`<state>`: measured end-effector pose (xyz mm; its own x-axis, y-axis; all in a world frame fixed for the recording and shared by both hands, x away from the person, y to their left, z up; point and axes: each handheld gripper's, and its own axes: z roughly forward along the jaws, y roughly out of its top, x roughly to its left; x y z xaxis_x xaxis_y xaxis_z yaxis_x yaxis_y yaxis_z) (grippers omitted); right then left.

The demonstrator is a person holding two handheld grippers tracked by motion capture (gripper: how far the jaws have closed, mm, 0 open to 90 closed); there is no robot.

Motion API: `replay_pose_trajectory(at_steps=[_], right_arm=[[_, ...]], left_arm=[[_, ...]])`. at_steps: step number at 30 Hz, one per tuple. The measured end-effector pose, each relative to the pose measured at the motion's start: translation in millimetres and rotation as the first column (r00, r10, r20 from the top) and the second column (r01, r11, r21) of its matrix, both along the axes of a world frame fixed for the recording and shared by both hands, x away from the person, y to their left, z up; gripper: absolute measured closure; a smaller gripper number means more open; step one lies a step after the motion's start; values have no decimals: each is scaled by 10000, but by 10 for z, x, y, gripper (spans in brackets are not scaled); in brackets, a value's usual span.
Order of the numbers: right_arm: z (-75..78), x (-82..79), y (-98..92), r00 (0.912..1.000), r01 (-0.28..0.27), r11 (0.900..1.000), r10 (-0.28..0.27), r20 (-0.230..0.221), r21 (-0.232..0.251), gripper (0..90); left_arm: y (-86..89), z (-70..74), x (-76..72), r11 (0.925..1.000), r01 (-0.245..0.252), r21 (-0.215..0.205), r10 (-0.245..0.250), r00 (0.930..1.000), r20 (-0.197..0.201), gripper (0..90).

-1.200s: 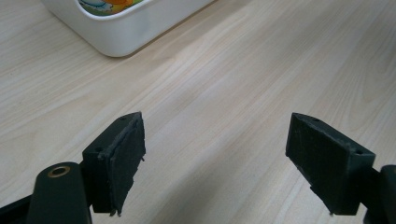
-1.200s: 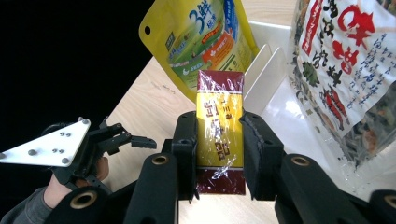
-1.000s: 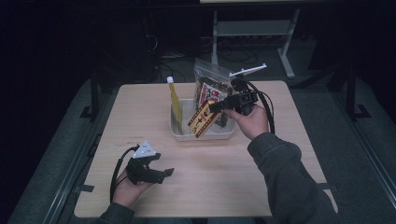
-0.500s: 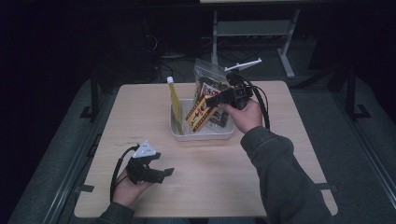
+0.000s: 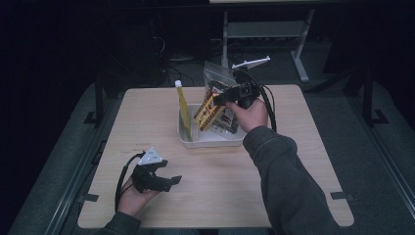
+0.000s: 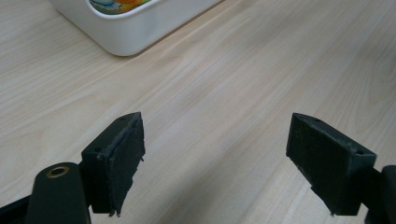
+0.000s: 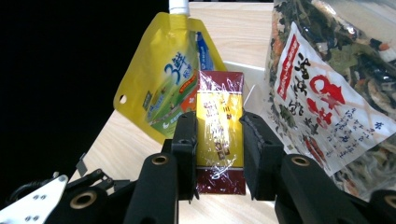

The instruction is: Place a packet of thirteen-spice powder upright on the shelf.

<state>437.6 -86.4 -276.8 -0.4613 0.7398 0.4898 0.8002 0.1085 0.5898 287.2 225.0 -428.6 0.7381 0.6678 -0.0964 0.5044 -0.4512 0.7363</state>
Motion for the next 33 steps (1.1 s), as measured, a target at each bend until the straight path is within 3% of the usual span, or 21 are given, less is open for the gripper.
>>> replay_pose_trajectory(at_steps=[4,18,33], right_arm=[[-32,31,28,9999,156,9998,-156,-12,108,676],[-171,163,267,9938,1094,9935,-1100,-142,-327,675],[-331,206,507,9846,1729,9837,-1739,-168,-489,676]], left_arm=[[10,-4,6,10000,-54,-52,54,10000,3,186],[13,-7,13,10000,-61,-41,61,10000,31,187],[22,5,14,10000,-84,-43,84,9999,80,188]])
